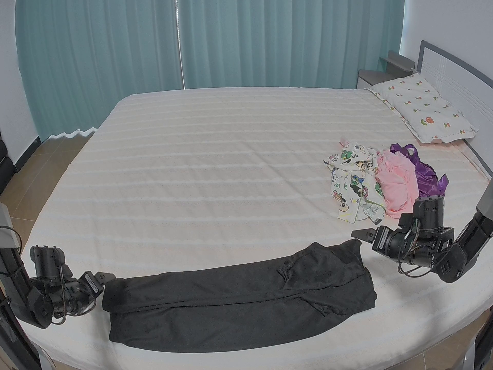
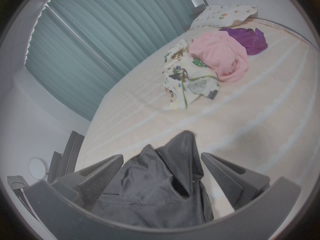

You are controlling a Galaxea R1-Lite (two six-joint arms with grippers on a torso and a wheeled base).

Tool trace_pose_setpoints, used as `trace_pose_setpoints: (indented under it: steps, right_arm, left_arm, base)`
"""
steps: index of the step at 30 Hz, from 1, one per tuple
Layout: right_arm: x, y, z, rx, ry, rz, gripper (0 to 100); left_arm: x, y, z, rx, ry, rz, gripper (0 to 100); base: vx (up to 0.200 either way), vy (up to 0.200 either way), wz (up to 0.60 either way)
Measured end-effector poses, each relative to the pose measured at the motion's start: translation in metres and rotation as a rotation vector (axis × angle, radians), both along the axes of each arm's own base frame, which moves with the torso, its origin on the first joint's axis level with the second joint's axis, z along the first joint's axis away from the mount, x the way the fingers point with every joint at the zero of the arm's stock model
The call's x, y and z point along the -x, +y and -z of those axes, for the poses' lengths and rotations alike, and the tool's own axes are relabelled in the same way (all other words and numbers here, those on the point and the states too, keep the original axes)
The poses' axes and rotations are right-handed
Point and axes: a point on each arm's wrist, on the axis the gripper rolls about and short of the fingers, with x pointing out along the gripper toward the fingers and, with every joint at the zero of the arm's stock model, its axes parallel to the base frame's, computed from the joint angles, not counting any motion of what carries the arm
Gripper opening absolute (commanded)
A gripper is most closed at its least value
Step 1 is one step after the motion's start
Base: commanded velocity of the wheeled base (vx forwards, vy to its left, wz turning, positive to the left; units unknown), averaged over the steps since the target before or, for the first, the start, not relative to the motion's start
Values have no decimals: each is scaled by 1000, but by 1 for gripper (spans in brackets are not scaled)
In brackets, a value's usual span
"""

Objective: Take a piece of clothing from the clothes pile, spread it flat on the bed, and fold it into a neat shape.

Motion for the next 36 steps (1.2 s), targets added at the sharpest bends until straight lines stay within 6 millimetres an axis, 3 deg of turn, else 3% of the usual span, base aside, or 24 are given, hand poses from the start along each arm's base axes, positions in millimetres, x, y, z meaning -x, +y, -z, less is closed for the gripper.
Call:
trace_pose_setpoints:
  steps: [5,12,18,29,30,36]
  right_arm:
    - [-14,14,-9,-8,-15,-33,100]
    - [-31,37,-4,-10,25,-77,100]
    - [-47,48,8,11,112,-97,100]
    - [-58,56,31,7,199,-146,100]
    - [-58,56,33,8,204,-147,0]
    - [-57,53,39,16,225,-142,0]
  left_arm:
    - [-17,3,-15,54,-107,-32,100]
    - [-29,-9,-26,245,-159,21,100]
    - [-31,-14,-22,340,-134,87,100]
    - [-26,-17,-11,387,-71,120,100]
    - [-26,-17,-10,388,-68,119,100]
    - [-27,-16,-7,389,-55,116,100]
  base:
    - [0,0,0]
    - [0,0,0]
    - [0,0,0]
    - [0,0,0]
    - [0,0,0]
    - [0,0,0]
